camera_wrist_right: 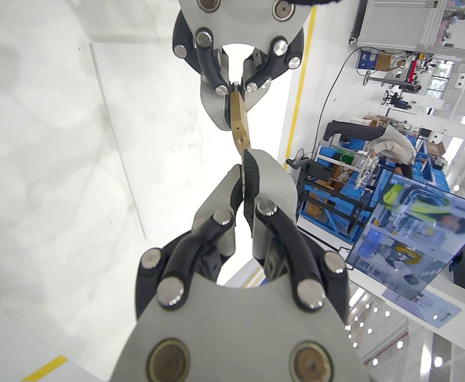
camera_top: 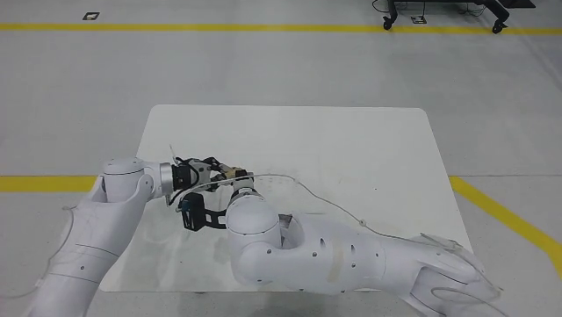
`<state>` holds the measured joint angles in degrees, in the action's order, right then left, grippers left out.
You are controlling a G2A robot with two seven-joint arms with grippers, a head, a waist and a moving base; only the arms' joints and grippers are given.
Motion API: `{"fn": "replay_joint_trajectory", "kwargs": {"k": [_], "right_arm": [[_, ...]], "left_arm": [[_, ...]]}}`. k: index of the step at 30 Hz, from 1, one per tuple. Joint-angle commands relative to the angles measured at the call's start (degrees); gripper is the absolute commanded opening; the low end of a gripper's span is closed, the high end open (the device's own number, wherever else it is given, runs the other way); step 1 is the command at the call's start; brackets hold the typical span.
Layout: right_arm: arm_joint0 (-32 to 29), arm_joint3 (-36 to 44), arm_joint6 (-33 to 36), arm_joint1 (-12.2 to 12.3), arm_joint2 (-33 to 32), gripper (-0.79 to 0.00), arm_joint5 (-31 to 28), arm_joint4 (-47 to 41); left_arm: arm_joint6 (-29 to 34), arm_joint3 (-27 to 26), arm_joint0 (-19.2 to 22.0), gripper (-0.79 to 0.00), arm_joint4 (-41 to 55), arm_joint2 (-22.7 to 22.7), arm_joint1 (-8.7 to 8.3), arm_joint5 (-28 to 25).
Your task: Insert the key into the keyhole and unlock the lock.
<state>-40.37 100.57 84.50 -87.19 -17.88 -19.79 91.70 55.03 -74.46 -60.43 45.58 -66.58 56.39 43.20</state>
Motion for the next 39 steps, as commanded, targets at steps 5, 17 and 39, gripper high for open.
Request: {"fn": "replay_joint_trajectory", "kwargs": {"k": [5, 17, 39], "right_arm": [[0.73, -0.60, 0.00, -0.09, 0.69, -0.785, 0.00, -0.83], [1.60, -1.79, 0.43, -0.36, 1.06, -0.785, 0.43, -1.87], [2.67, -3.42, 1.90, -1.83, 3.55, -0.785, 1.90, -1.34]], "left_arm": [[0.81, -0.09, -0.01, -0.785, 0.34, 0.14, -0.17, -0.12], [1.68, -0.42, 0.08, -0.785, 0.29, 0.91, -0.42, -0.41], [1.64, 0.17, 0.62, -0.785, 1.27, 1.86, -0.66, -0.81]]}}
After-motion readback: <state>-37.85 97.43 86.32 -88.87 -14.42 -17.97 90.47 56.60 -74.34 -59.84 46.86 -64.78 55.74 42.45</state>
